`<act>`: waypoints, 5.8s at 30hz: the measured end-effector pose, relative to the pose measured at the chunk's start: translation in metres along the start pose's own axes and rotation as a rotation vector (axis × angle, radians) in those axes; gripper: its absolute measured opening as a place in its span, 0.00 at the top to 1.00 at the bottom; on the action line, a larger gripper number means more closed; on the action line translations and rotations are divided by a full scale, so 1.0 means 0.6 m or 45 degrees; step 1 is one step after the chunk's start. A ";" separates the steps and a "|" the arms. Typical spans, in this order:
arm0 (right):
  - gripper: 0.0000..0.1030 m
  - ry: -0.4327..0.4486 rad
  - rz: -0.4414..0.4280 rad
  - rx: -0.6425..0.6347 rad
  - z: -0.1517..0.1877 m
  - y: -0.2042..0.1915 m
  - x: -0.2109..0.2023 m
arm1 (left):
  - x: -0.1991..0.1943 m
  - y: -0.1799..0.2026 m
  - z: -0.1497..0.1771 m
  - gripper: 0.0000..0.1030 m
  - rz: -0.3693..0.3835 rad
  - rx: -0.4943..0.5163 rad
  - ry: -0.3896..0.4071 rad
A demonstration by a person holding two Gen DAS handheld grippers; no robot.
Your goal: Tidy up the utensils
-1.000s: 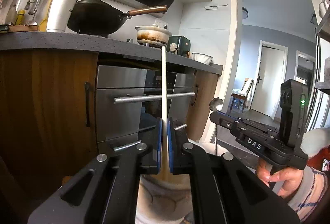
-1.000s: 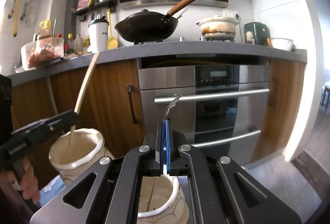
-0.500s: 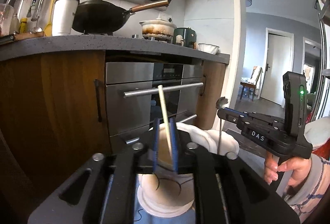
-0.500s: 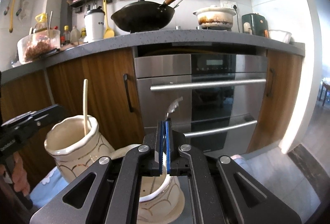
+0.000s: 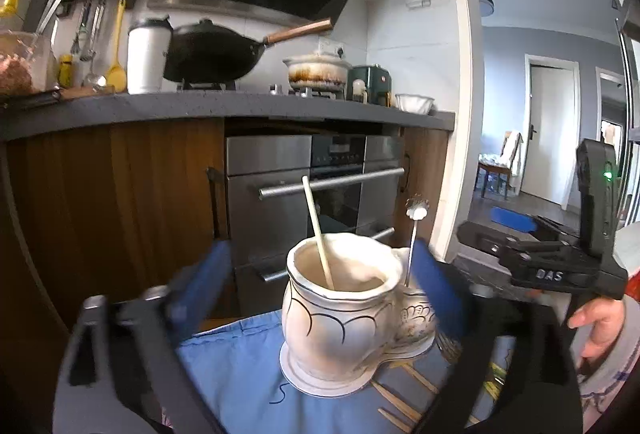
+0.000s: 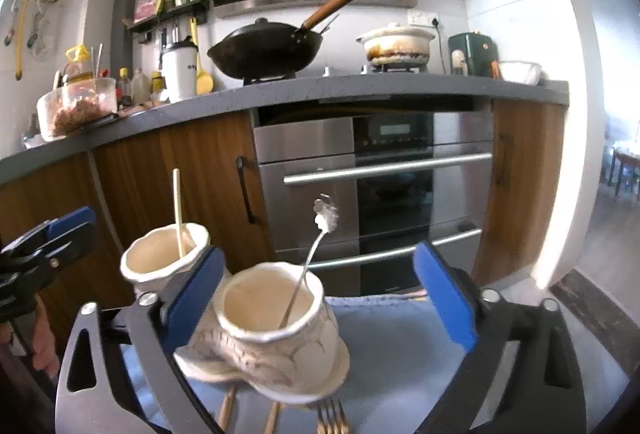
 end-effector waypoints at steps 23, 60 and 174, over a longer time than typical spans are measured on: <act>0.05 -0.060 0.149 -0.015 0.163 0.034 -0.091 | -0.047 0.056 0.128 0.05 -0.040 0.029 -0.112; 0.15 -0.366 0.025 -0.114 0.249 0.019 -0.059 | 0.025 0.117 0.253 0.05 -0.123 0.119 -0.585; 0.99 -0.059 -0.204 -0.130 0.208 -0.008 -0.129 | 0.006 0.117 0.233 0.97 0.099 0.183 -0.668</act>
Point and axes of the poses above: each gripper's, at about its wrist camera, not at the fingertips, and x roughly the way its jaws point, y to its right, z to its underside, the point moved 3 cm from there along x, roughly the way its jaws point, and after that the axes turned 10 degrees about -y, right-handed, at the moved point
